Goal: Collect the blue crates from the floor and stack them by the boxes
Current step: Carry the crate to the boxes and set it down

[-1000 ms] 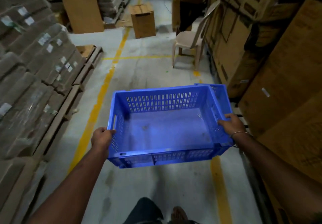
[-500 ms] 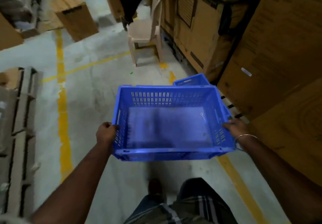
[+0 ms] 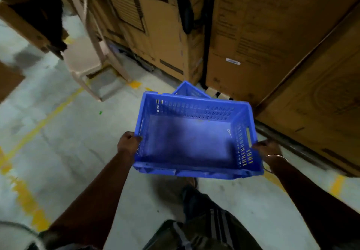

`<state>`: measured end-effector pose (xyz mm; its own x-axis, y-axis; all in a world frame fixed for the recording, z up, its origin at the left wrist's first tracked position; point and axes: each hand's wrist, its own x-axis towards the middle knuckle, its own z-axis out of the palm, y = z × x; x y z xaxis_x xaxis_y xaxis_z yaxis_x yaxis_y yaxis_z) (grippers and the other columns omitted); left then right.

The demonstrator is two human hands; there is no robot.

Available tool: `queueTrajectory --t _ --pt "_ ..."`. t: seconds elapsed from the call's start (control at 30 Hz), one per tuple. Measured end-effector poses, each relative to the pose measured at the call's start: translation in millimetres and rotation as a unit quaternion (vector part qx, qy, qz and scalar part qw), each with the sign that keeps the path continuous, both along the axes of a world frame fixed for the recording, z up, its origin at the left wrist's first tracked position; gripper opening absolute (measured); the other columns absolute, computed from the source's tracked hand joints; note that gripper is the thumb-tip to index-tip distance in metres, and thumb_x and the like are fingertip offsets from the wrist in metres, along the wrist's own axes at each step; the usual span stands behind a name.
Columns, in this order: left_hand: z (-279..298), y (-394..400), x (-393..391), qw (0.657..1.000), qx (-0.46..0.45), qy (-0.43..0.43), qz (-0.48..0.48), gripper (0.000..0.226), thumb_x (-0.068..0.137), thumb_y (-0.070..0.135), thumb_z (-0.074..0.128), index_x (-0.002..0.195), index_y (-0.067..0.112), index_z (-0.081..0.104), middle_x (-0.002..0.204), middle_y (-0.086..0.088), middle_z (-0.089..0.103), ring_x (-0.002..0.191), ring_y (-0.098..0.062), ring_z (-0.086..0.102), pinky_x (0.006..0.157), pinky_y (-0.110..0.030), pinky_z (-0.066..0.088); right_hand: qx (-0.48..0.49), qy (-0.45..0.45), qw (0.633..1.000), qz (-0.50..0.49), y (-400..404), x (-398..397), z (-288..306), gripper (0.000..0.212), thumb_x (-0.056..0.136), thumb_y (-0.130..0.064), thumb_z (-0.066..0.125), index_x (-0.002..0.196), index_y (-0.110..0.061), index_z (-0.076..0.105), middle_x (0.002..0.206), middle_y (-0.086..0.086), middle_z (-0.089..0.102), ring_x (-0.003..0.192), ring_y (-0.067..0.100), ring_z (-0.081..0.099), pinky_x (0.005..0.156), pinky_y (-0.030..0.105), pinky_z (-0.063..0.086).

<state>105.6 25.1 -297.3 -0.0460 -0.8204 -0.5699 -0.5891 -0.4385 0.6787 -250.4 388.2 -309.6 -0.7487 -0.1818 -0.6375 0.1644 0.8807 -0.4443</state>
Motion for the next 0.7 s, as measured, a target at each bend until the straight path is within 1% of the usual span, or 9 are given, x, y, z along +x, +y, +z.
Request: queueTrajectory --t 0.03,0.1,0.23,0.33,0.4,0.5,0.57,0.63,0.7 --pt "2 -13 -17 1.000 0.003 -0.021 -0.016 0.020 0.054 0.025 0.075 0.070 0.019 0.064 0.075 -0.011 0.068 0.074 -0.035 0.070 0.078 -0.057 0.061 0.011 0.014 1.000 0.012 -12 1 8 0.037 0.079 -0.032 0.066 0.100 -0.002 0.073 0.103 0.022 0.071 0.101 0.038 0.065 0.086 0.038 0.050" --pt "-1 -39 -46 0.996 -0.005 -0.064 -0.055 0.017 0.064 0.019 0.077 0.071 0.017 0.062 0.076 -0.012 0.068 0.080 -0.037 0.071 0.079 -0.053 0.061 0.014 0.044 0.999 0.009 -31 -3 6 0.041 0.087 -0.033 0.055 0.098 0.002 0.074 0.104 0.026 0.070 0.099 0.041 0.065 0.086 0.041 0.051" --pt "-10 -91 -101 0.982 -0.011 -0.135 -0.132 0.018 0.078 0.017 0.078 0.076 0.017 0.060 0.096 -0.019 0.073 0.093 -0.038 0.070 0.084 -0.045 0.059 0.047 0.028 0.998 -0.040 -55 -11 -7 0.038 0.092 -0.033 0.057 0.088 0.000 0.075 0.095 0.025 0.071 0.093 0.042 0.066 0.080 0.040 0.049" --pt "-29 -130 -144 0.963 -0.034 -0.168 -0.207 0.014 0.081 0.021 0.077 0.090 0.015 0.068 0.101 -0.018 0.073 0.096 -0.037 0.070 0.086 -0.042 0.056 0.079 0.009 0.996 -0.040 -70 -17 -31 0.034 0.090 -0.032 0.058 0.089 -0.001 0.075 0.095 0.024 0.072 0.093 0.040 0.066 0.078 0.038 0.049" --pt "-40 -152 -171 0.954 -0.041 -0.181 -0.236 0.023 0.084 0.020 0.075 0.105 0.011 0.072 0.106 -0.018 0.073 0.099 -0.035 0.068 0.081 -0.036 0.051 0.097 -0.010 0.994 -0.054 -83 -16 -49 0.034 0.090 -0.030 0.055 0.090 -0.001 0.074 0.098 0.024 0.071 0.093 0.039 0.066 0.076 0.036 0.048" --pt "-63 -189 -208 0.938 -0.024 -0.196 -0.285 0.031 0.088 0.017 0.073 0.117 0.004 0.070 0.117 -0.019 0.071 0.108 -0.036 0.066 0.074 -0.030 0.040 0.095 -0.013 0.990 -0.102 -106 -10 -61 0.031 0.091 -0.025 0.052 0.092 -0.001 0.073 0.101 0.026 0.070 0.096 0.041 0.065 0.076 0.037 0.048" --pt "-82 -219 -232 0.938 0.016 -0.180 -0.295 0.037 0.088 0.010 0.071 0.124 0.005 0.067 0.124 -0.015 0.069 0.112 -0.034 0.066 0.080 -0.031 0.049 0.083 -0.001 0.985 -0.153 -124 -9 -63 0.026 0.089 -0.021 0.056 0.094 -0.002 0.073 0.102 0.026 0.069 0.096 0.042 0.065 0.079 0.039 0.049" --pt "-97 -242 -254 0.938 0.023 -0.160 -0.305 0.042 0.084 0.003 0.074 0.125 0.004 0.067 0.122 -0.018 0.069 0.105 -0.032 0.067 0.083 -0.031 0.055 0.066 0.002 0.975 -0.214 -140 -9 -70 0.021 0.085 -0.016 0.062 0.098 -0.002 0.072 0.105 0.026 0.069 0.099 0.042 0.065 0.084 0.040 0.050" --pt "-106 -257 -273 0.926 0.014 -0.166 -0.339 0.042 0.083 0.001 0.074 0.125 0.003 0.067 0.110 -0.018 0.068 0.096 -0.028 0.063 0.069 -0.024 0.049 0.056 -0.005 0.962 -0.268 -155 -8 -75 0.022 0.082 -0.015 0.065 0.101 -0.006 0.070 0.110 0.021 0.069 0.104 0.038 0.064 0.090 0.039 0.049"
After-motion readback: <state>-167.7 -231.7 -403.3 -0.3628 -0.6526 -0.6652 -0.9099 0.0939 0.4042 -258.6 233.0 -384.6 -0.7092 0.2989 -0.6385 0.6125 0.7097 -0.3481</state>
